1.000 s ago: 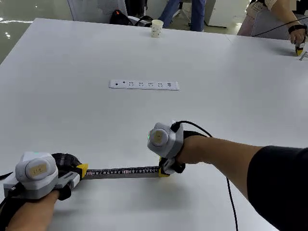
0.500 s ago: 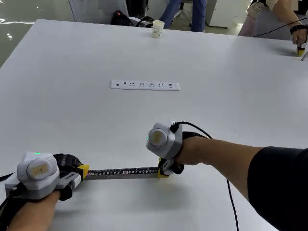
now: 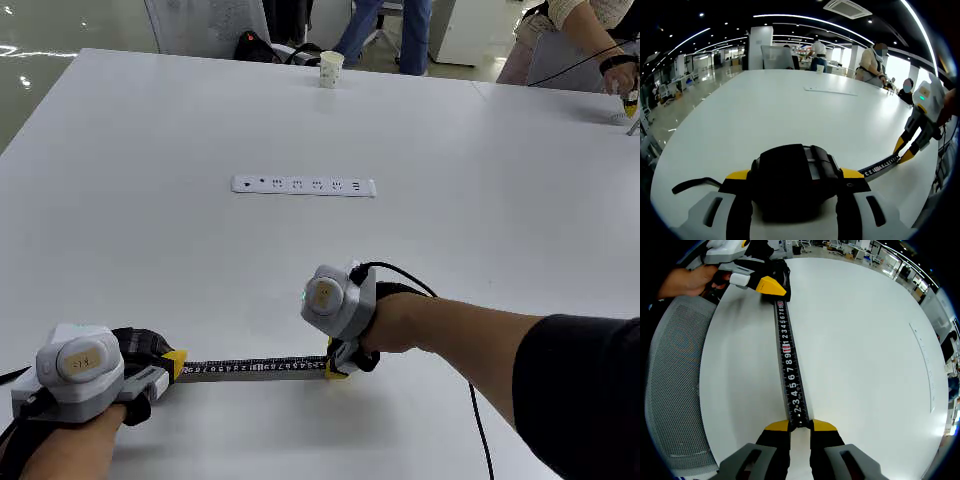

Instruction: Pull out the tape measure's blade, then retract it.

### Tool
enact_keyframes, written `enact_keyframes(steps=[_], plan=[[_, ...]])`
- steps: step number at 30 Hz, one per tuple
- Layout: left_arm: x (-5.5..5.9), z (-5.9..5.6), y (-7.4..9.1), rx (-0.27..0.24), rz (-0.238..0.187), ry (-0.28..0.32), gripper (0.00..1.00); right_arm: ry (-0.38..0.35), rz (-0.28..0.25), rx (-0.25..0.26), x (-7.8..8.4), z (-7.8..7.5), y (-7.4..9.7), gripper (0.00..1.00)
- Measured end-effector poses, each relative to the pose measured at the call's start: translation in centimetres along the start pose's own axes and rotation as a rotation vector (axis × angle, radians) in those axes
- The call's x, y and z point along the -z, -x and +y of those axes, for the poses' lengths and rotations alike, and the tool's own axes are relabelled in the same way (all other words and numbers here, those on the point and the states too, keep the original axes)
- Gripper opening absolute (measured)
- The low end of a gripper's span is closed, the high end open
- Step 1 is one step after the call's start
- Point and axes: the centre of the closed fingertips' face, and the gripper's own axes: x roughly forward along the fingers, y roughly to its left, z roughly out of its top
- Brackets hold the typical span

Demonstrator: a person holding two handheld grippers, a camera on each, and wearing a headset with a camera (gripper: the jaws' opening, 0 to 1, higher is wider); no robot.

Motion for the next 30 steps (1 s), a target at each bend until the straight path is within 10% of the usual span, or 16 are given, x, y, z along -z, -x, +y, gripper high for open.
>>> enact_keyframes(steps=[30], plan=[[0.1, 0.0, 0.1, 0.012, 0.005, 0.014, 0.63, 0.024, -0.009, 0.001, -1.1, 0.2, -0.2, 0.10]])
